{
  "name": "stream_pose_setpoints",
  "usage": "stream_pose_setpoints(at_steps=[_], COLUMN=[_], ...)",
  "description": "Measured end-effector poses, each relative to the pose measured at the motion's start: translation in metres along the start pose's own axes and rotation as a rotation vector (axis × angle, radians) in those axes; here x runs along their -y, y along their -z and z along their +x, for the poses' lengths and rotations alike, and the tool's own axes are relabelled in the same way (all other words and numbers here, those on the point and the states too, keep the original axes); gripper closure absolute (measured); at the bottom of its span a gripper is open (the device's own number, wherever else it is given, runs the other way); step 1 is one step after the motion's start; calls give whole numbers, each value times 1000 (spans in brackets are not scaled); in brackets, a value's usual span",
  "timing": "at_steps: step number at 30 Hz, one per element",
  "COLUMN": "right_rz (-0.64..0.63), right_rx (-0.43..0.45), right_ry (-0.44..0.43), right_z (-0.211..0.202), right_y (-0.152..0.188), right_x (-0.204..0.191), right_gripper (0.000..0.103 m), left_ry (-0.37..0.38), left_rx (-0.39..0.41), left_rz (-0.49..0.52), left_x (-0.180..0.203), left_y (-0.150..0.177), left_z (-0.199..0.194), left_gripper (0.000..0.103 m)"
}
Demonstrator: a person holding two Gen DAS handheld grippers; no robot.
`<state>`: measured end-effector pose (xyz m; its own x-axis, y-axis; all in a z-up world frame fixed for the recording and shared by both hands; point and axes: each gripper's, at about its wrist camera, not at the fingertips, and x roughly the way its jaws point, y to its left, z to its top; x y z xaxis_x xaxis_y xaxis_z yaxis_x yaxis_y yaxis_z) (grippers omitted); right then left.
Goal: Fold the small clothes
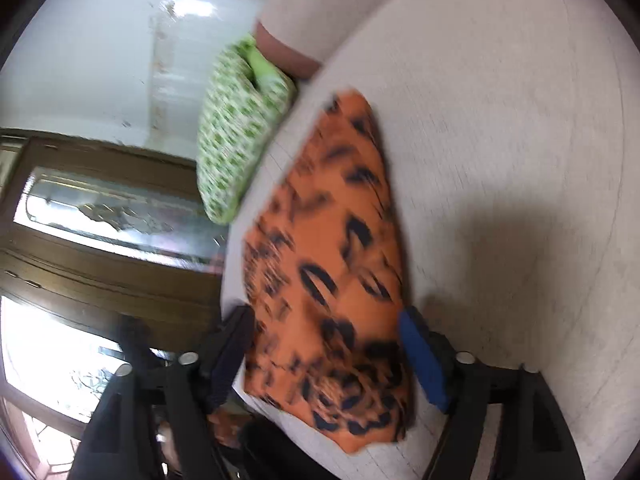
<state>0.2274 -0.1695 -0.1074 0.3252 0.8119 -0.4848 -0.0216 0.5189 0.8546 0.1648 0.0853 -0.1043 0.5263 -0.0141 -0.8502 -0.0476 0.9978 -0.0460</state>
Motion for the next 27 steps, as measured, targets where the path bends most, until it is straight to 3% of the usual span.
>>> stream_pose_setpoints(at_steps=[2, 3, 5, 7, 10, 11, 13, 15, 17, 20, 21, 22, 25, 27], right_rz=[53, 60, 10, -60, -53, -12, -5, -47, -30, 74, 74, 58, -97, -21], right_rx=[-21, -75, -147, -99, -71, -79, -79, -19, 41, -19, -68, -94, 1, -18], right_ry=[1, 9, 81, 118, 157, 131, 83, 62, 47, 49, 55, 79, 174, 225], right_z=[13, 29, 58, 55, 54, 55, 50, 37, 33, 65, 80, 92, 82, 94], right_y=[-15, -20, -20, -13, -6, -9, -14, -19, -37, -63, -67, -68, -58, -54], right_x=[10, 15, 16, 4, 10, 16, 9, -5, -9, 7, 9, 5, -32, -11], right_gripper=[18, 19, 62, 69, 68, 66, 50, 33, 29, 27, 36, 75, 77, 75], left_ry=[-16, -11, 7, 16, 27, 27, 39, 50, 51, 47, 49, 51, 61, 66], left_rx=[23, 19, 7, 12, 19, 19, 19, 19, 21, 28, 26, 25, 27, 26], left_rz=[-13, -15, -37, -43, -47, -50, -61, -67, -75, -71, -76, -78, -84, -101], left_x=[-7, -7, -13, -16, -19, -22, -26, -29, -32, -34, -33, -29, -35, -34], left_y=[2, 2, 2, 4, 6, 7, 6, 7, 8, 15, 17, 18, 22, 19], left_z=[2, 3, 6, 8, 14, 15, 15, 16, 20, 20, 20, 21, 19, 20], left_gripper=[48, 48, 48, 47, 47, 47, 47, 46, 46, 45, 45, 45, 40, 38])
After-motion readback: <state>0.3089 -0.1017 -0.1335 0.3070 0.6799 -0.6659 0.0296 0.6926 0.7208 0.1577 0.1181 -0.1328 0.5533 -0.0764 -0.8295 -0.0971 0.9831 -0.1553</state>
